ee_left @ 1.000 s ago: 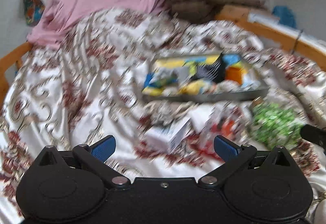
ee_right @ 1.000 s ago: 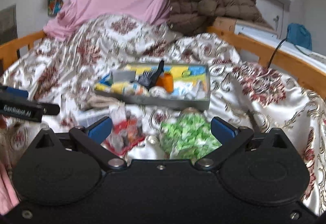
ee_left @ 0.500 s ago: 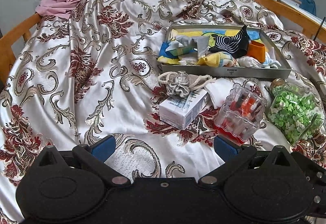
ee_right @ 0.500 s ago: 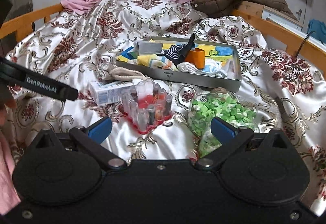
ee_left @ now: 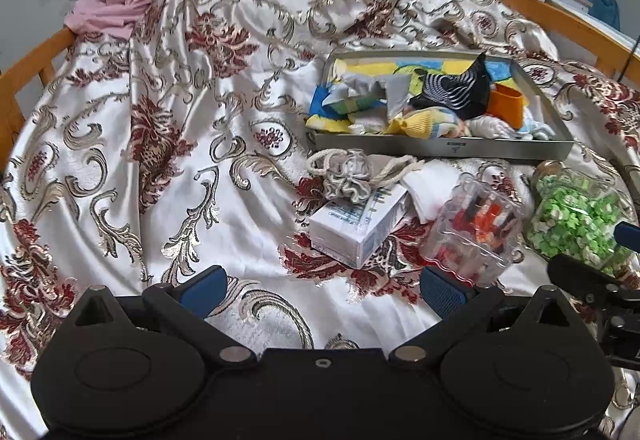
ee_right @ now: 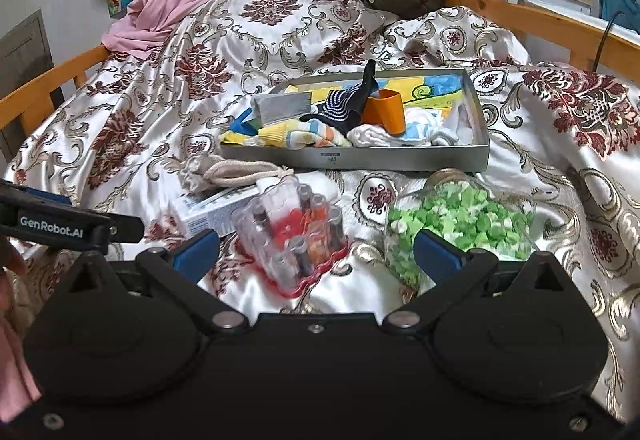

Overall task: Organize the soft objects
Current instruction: 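Grasp the beige drawstring pouch with the left tool while the right tool grasps the white cloth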

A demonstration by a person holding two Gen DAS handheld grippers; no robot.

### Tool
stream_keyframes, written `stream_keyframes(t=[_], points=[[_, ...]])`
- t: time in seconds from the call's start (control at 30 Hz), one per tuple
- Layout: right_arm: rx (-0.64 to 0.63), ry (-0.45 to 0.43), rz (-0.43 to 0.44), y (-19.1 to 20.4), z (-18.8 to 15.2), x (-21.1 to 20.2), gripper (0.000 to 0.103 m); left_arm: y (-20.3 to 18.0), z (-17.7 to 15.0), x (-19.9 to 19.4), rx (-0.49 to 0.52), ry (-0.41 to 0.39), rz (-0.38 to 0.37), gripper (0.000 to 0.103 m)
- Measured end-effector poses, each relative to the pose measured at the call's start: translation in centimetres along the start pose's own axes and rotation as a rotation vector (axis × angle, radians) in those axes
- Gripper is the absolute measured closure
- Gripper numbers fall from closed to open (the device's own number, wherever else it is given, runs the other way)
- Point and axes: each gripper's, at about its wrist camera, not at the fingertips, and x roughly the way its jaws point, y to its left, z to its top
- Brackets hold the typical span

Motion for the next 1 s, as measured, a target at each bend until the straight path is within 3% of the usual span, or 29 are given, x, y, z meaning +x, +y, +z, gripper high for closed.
stream_keyframes(t=[0.1,0.23,0.4,0.53,0.73,1.0], points=[[0.008,0.021,-0.004,-0.3,0.2,1.2,0.001,0.9,1.1,1.6,-0.017,0.011,-0.011,0.001],[0.031,0.024,0.008,-0.6,0.2,2.1,0.001,1.6,2.8,2.4,-0.048,-0.050,-0.003,0.001],[-0.030,0.014,0.024,0.3,0.1,2.9,0.001,0.5,4.5,3.3,0.022,-0.113,-0.044,0.001],[-0.104,0.012,-0.009,1.3,0.3,3.7,0.001,0.3,4.4,4.9,0.062,-0.062,-0.040,0.001],[-0.115,0.006,0.019,1.7,2.8,4.8,0.001,2.4,5.6,5.8,-0.028,-0.018,-0.122,0.001],[-0.219,0.140,0.077,3.0,8.7,10.6,0.001,3.9,6.7,7.5,-0.082,0.015,-0.130,0.001]])
